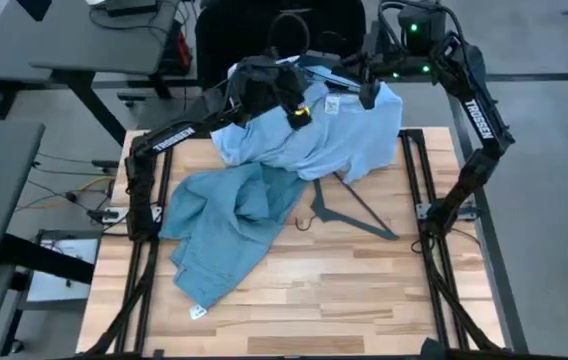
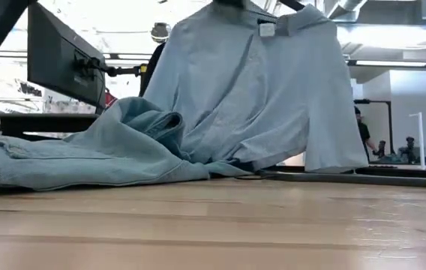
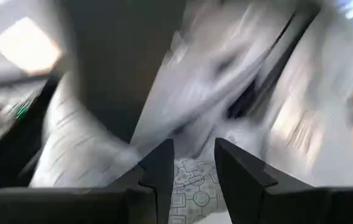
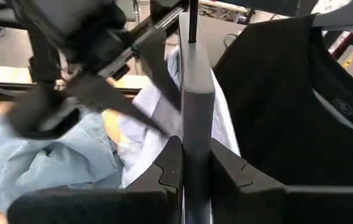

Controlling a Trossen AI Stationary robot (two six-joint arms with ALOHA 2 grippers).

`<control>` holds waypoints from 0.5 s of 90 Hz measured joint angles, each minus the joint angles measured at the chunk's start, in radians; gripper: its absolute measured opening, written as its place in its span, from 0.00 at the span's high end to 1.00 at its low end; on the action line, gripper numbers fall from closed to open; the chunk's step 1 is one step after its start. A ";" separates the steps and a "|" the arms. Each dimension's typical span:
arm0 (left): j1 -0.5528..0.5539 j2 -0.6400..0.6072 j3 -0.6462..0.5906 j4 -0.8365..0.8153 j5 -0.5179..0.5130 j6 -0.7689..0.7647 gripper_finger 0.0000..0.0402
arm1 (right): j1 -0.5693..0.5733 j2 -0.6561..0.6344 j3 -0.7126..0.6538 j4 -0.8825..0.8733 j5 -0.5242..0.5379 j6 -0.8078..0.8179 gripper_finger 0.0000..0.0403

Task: Hang clothes
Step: Unhang the blue shirt from the rack

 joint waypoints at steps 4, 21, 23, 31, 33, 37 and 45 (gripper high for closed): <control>0.008 -0.003 0.000 -0.054 -0.053 -0.001 0.77 | 0.000 -0.001 0.000 -0.001 0.001 0.000 0.93; 0.064 -0.051 0.000 -0.279 -0.187 -0.060 0.77 | 0.001 -0.011 0.000 -0.022 0.004 -0.001 0.93; 0.075 -0.058 0.000 -0.304 -0.187 -0.078 0.77 | 0.000 -0.013 0.000 -0.025 0.004 -0.001 0.93; 0.114 -0.088 0.000 -0.414 -0.178 -0.170 0.77 | -0.010 -0.020 0.000 -0.042 0.003 0.000 0.93; 0.123 -0.095 0.000 -0.445 -0.172 -0.196 0.77 | -0.014 -0.020 0.000 -0.047 0.000 0.001 0.93; 0.147 -0.107 0.000 -0.496 -0.137 -0.246 0.77 | -0.014 -0.020 -0.001 -0.050 -0.010 0.008 0.93; 0.200 -0.122 0.002 -0.573 -0.006 -0.325 0.77 | -0.020 -0.022 -0.002 -0.051 -0.030 0.025 0.93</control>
